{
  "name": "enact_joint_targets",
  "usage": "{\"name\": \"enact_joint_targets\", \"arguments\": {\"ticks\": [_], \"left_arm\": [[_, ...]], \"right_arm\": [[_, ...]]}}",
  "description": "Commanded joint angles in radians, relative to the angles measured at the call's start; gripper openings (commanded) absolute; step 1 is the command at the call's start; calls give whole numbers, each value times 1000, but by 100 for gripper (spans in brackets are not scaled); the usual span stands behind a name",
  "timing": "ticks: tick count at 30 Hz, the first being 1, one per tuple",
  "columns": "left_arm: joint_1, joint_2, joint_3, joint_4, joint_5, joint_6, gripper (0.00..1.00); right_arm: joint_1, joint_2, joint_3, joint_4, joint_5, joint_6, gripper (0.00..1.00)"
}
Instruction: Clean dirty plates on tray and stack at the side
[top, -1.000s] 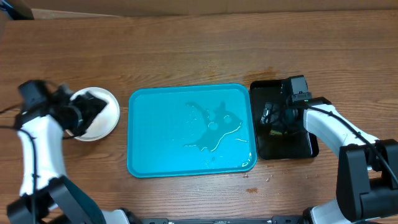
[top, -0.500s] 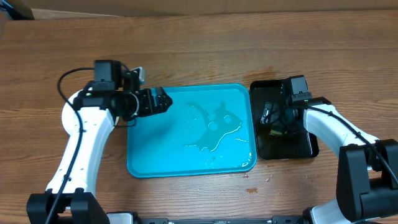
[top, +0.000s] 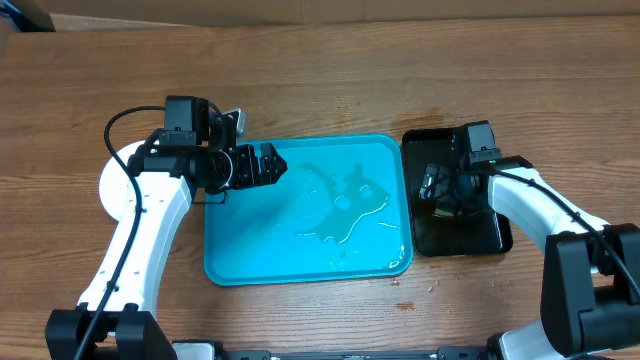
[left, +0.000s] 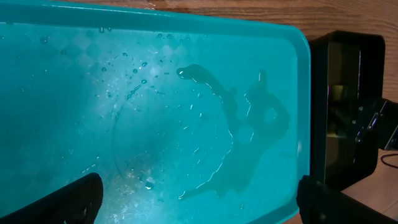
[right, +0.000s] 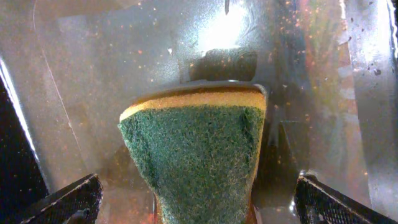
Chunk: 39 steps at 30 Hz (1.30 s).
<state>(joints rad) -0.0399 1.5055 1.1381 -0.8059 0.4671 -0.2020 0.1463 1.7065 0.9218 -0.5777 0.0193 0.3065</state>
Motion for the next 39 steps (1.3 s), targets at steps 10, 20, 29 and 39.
{"name": "enact_joint_targets", "arguments": {"ticks": [10, 20, 29, 39], "left_arm": [[-3, 0, 13, -2, -7, 23, 100], [-3, 0, 13, -2, -7, 23, 100], [-3, 0, 13, -2, -7, 23, 100], [-3, 0, 13, -2, -7, 23, 100]], "right_arm": [[0, 5, 9, 1, 6, 1, 100], [0, -8, 9, 1, 6, 1, 100], [0, -242, 9, 1, 6, 1, 100], [0, -769, 9, -2, 6, 0, 100]]}}
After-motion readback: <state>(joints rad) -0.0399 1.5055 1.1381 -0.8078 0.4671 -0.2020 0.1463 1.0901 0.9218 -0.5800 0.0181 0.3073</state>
